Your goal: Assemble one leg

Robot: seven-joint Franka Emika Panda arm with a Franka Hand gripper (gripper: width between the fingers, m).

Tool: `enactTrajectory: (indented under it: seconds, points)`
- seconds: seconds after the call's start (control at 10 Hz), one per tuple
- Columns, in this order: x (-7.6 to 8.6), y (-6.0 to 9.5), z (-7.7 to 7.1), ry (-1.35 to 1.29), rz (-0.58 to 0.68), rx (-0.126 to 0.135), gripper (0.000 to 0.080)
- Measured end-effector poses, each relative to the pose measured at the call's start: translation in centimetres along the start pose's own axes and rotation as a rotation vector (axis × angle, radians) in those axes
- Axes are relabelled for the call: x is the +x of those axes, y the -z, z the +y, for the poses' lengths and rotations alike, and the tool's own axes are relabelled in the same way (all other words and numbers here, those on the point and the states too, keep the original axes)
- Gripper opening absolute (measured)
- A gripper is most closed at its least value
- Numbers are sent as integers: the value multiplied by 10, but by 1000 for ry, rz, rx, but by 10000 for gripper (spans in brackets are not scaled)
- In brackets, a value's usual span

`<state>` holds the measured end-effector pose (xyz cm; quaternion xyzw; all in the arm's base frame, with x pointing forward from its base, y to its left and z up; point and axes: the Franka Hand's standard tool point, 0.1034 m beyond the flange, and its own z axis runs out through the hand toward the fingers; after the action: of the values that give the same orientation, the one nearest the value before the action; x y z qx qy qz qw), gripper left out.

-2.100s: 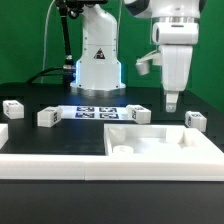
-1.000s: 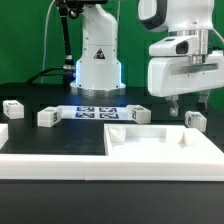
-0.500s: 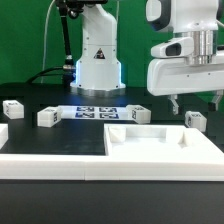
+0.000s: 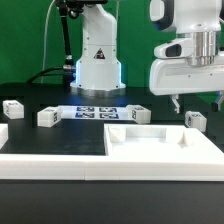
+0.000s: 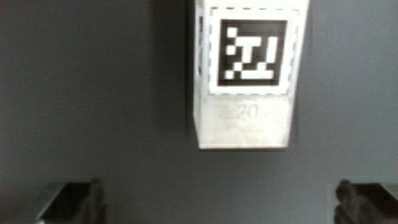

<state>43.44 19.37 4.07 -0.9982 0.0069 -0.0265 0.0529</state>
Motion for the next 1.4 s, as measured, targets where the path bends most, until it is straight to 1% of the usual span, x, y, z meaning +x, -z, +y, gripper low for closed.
enactTrajectory:
  seconds: [0.1, 0.2, 0.3, 0.5, 0.6, 0.7, 0.8, 1.0, 1.1, 1.2, 1.3, 1.4]
  points:
    - [-3, -1, -2, 5, -40, -11, 649]
    - [-5, -1, 0, 18, -119, -29, 649]
    - [-1, 1, 0, 21, -192, -42, 649]
    - [4, 2, -2, 19, -284, -49, 649]
    - [-2, 1, 1, 34, -359, -59, 649]
    - [-2, 1, 2, 29, -442, -67, 649]
    - [0, -1, 1, 8, -506, -62, 649]
    - [-1, -3, 2, -2, -636, -72, 649]
    - [2, -6, 1, -3, -669, -73, 649]
    - [-1, -6, 1, -3, -739, -80, 649]
    - [0, -8, 0, -5, -804, -85, 649]
    - [5, -11, -2, -8, -827, -86, 649]
